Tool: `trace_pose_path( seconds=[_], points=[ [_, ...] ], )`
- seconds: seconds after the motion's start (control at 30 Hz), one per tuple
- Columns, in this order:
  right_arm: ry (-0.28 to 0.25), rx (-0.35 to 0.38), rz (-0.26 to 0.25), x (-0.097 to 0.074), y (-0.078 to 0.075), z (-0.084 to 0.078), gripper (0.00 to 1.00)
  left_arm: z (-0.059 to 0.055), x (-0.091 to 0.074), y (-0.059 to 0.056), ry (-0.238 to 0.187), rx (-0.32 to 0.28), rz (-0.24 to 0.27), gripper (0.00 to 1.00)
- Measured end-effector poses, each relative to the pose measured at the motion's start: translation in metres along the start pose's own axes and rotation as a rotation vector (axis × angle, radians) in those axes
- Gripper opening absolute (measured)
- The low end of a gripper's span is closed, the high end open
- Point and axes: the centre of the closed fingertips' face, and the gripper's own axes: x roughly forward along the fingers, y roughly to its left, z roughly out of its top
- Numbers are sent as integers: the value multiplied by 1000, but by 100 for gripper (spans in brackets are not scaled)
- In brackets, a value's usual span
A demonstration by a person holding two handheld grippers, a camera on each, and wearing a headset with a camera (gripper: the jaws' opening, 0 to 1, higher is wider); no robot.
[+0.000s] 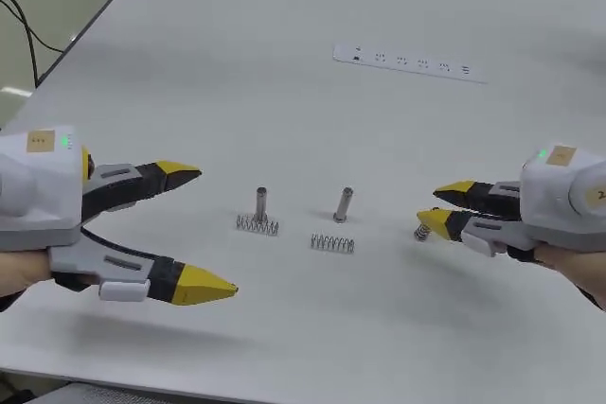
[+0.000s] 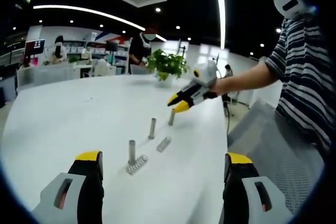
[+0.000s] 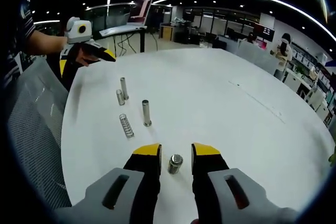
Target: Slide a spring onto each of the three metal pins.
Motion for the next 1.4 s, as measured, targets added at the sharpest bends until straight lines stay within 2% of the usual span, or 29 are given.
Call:
trace_pose_path(
  seconds=[0.4,0.8,1.4],
  points=[
    [-67,37,-9,-13,2,18,23,4,0,0,-3,8,2,93],
    [-84,39,2,-20,7,20,23,5,0,0,-4,3,5,93],
    [-84,23,51,-24,29,20,23,0,2,-1,6,-3,3,92]
  ],
)
